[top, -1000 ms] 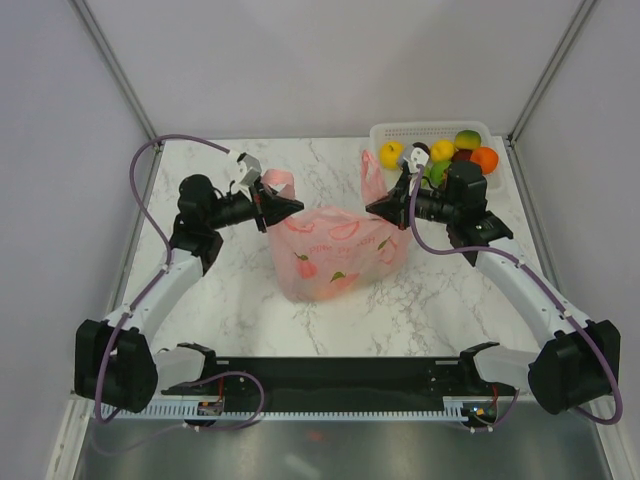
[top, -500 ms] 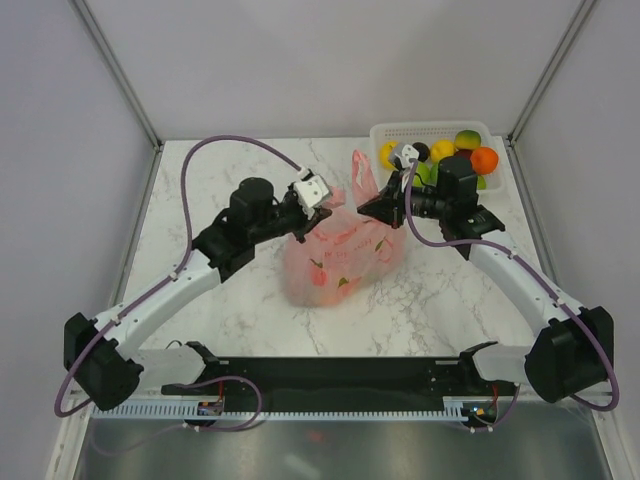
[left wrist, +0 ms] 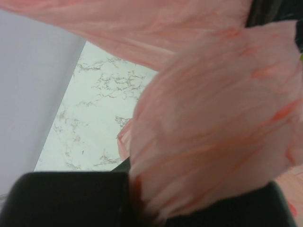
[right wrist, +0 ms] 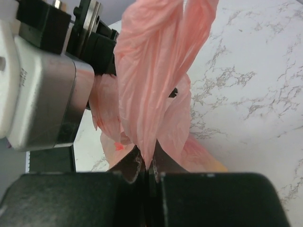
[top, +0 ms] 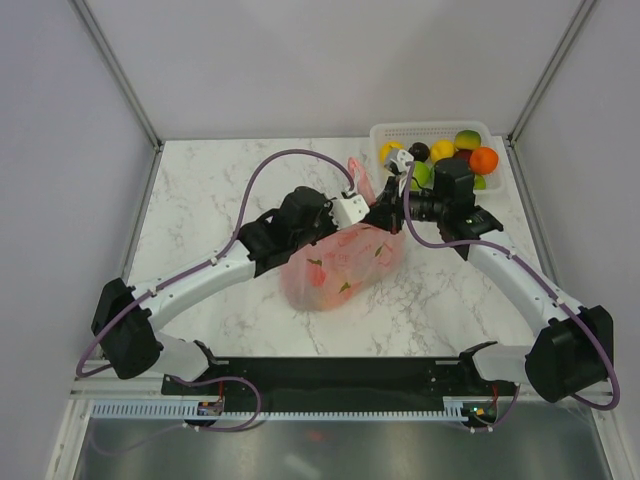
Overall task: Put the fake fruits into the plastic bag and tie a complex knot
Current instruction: Tie the plastic bag at the center of the board.
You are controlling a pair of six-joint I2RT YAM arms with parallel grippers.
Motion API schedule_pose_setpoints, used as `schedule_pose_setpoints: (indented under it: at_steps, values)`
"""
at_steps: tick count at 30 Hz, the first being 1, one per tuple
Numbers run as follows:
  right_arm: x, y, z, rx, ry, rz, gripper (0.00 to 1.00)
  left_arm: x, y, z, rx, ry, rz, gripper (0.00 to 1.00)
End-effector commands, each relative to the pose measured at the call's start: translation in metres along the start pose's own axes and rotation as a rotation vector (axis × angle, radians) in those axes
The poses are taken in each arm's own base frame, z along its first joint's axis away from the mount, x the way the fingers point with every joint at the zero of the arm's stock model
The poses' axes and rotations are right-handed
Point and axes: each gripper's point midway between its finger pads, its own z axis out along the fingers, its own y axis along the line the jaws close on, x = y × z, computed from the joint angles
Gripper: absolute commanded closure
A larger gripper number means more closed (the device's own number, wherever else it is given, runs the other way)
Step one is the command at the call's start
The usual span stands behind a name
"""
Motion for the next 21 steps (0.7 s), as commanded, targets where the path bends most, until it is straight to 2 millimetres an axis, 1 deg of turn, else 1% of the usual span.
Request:
schedule_pose_setpoints:
  at_steps: [1,4,6,8,9,11,12,14,15,20,21]
  values:
    - [-0.016,0.013,-0.005,-0.046,-0.018,-0.071,0.94,-0.016,0.021,-0.008,-0.068,-0.018,0.044,0.98]
    - [-0.014,0.013,-0.007,-0.037,-0.013,-0.078,0.84,-0.021,0.018,-0.011,-0.051,-0.041,0.023,0.98]
    - [-0.013,0.012,-0.007,-0.031,-0.011,-0.08,0.75,-0.024,0.018,-0.014,-0.048,-0.056,0.014,0.98]
    - [-0.011,0.013,-0.008,-0.031,-0.01,-0.093,0.7,-0.026,0.018,-0.017,-0.047,-0.064,0.011,0.98]
    - [-0.012,0.014,-0.009,-0.029,-0.014,-0.101,0.64,-0.029,0.016,-0.018,-0.039,-0.073,0.01,0.98]
    - [-0.012,0.013,-0.01,-0.02,-0.014,-0.105,0.57,-0.032,0.012,-0.021,-0.024,-0.085,0.009,0.98]
    - [-0.012,0.014,-0.01,-0.02,-0.015,-0.106,0.43,-0.034,0.011,-0.023,-0.017,-0.095,0.009,0.98]
    - [-0.013,0.015,-0.01,-0.028,-0.017,-0.108,0.34,-0.036,0.007,-0.023,-0.009,-0.097,0.01,0.98]
    - [-0.012,0.016,-0.01,-0.031,-0.016,-0.107,0.31,-0.038,0.006,-0.024,-0.005,-0.104,0.009,0.98]
    - [-0.009,0.016,-0.011,-0.031,-0.011,-0.108,0.21,-0.039,-0.004,-0.018,0.021,-0.083,0.022,0.98]
    - [-0.008,0.015,-0.011,-0.025,-0.01,-0.107,0.18,-0.039,-0.009,-0.019,0.032,-0.08,0.027,0.98]
